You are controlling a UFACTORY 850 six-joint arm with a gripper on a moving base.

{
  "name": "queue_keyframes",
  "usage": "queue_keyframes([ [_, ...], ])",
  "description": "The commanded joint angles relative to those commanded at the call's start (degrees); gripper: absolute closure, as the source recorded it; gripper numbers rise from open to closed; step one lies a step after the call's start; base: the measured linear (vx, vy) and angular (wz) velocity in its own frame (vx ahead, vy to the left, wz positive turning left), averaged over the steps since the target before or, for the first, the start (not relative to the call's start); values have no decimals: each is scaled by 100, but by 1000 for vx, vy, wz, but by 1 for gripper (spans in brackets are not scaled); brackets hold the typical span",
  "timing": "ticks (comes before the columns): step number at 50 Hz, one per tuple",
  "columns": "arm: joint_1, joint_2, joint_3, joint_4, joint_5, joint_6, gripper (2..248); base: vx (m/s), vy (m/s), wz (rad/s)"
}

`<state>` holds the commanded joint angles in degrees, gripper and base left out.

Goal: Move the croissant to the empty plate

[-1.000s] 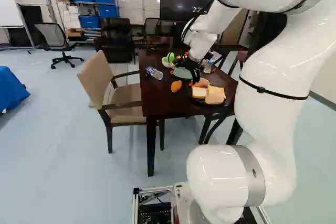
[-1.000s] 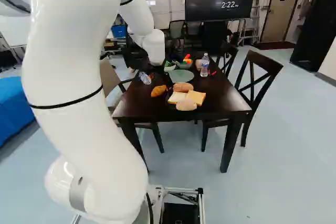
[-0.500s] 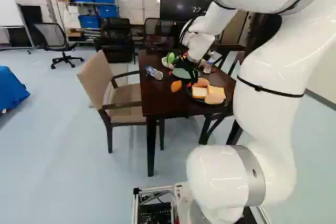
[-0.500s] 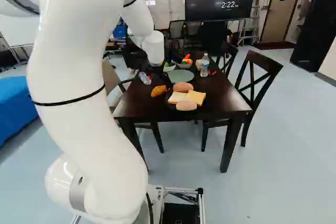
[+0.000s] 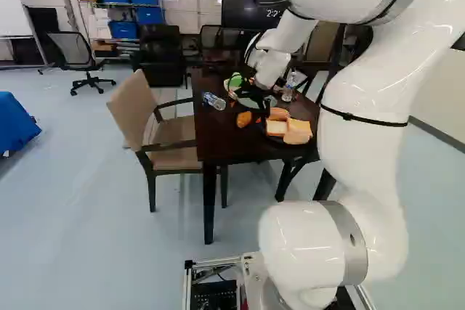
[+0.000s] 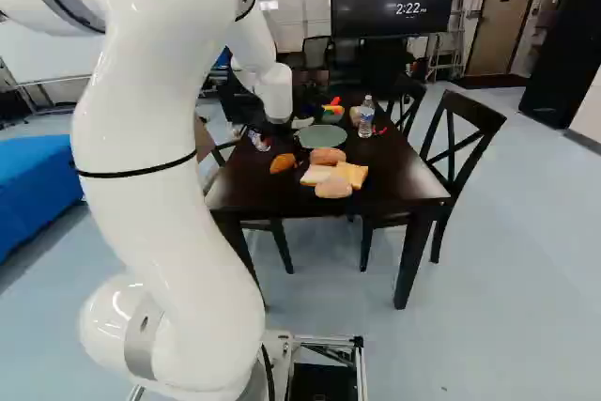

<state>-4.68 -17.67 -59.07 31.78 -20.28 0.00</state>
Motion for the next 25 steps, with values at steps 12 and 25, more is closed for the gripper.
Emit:
queue_keyframes([
  [12,0,0,0,0,0,0,3,0,0,0],
  [25,0,0,0,0,0,0,12,0,0,0],
])
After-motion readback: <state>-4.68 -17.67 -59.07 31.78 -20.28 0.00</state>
